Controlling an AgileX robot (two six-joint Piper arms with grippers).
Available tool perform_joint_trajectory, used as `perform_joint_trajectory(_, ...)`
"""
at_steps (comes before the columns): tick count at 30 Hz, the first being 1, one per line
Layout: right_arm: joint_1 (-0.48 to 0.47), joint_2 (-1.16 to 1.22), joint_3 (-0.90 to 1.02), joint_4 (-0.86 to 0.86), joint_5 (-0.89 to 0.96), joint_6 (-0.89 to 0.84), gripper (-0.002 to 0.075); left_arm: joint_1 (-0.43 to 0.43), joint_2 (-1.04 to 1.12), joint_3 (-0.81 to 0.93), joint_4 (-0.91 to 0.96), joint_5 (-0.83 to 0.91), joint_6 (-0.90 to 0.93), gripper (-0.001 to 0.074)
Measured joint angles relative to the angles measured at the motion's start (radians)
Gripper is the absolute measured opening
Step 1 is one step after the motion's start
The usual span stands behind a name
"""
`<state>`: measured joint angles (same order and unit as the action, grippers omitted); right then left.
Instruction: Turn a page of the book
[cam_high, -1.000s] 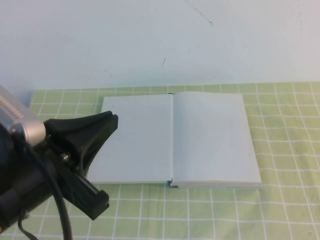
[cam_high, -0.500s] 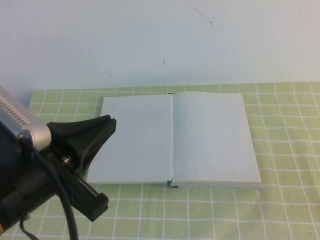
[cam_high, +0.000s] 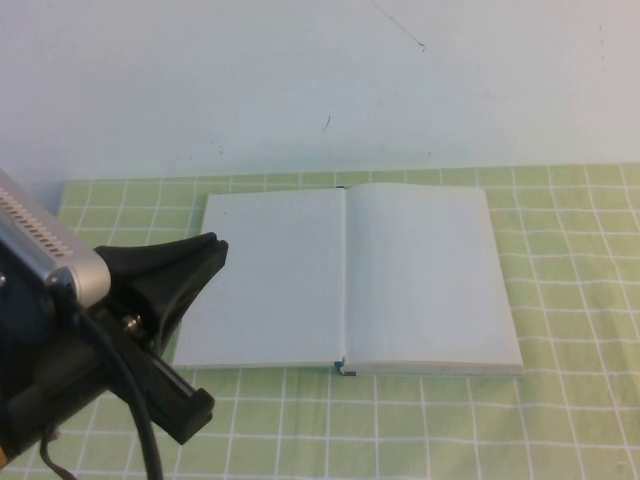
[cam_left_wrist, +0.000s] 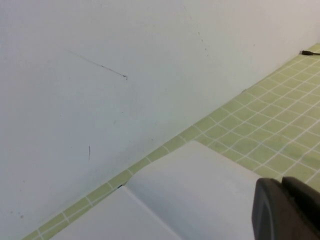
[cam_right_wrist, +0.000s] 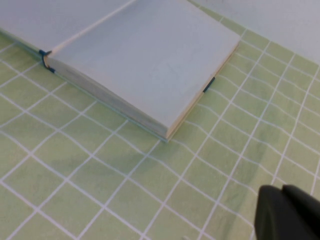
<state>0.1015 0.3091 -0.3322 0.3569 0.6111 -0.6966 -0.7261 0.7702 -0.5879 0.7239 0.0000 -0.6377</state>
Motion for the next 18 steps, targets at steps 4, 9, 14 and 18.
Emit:
perform_joint_trajectory(4, 0.000, 0.000, 0.000, 0.000, 0.009, 0.000, -0.0002, 0.000, 0.000, 0.000, 0.000, 0.006, 0.000, -0.0004)
perform_joint_trajectory(9, 0.000, 0.000, 0.000, 0.000, 0.014, 0.000, -0.0002, 0.002, -0.031, 0.001, 0.000, 0.079, -0.023, -0.0004)
perform_joint_trajectory(14, 0.000, 0.000, 0.000, 0.005, 0.014, 0.000, -0.0002, 0.061, -0.147, 0.002, -0.059, 0.188, 0.041, -0.0004)
perform_joint_trajectory(18, 0.000, 0.000, 0.000, 0.005, 0.014, 0.000, -0.0002, 0.204, -0.284, 0.029, -0.242, 0.270, 0.279, -0.0004)
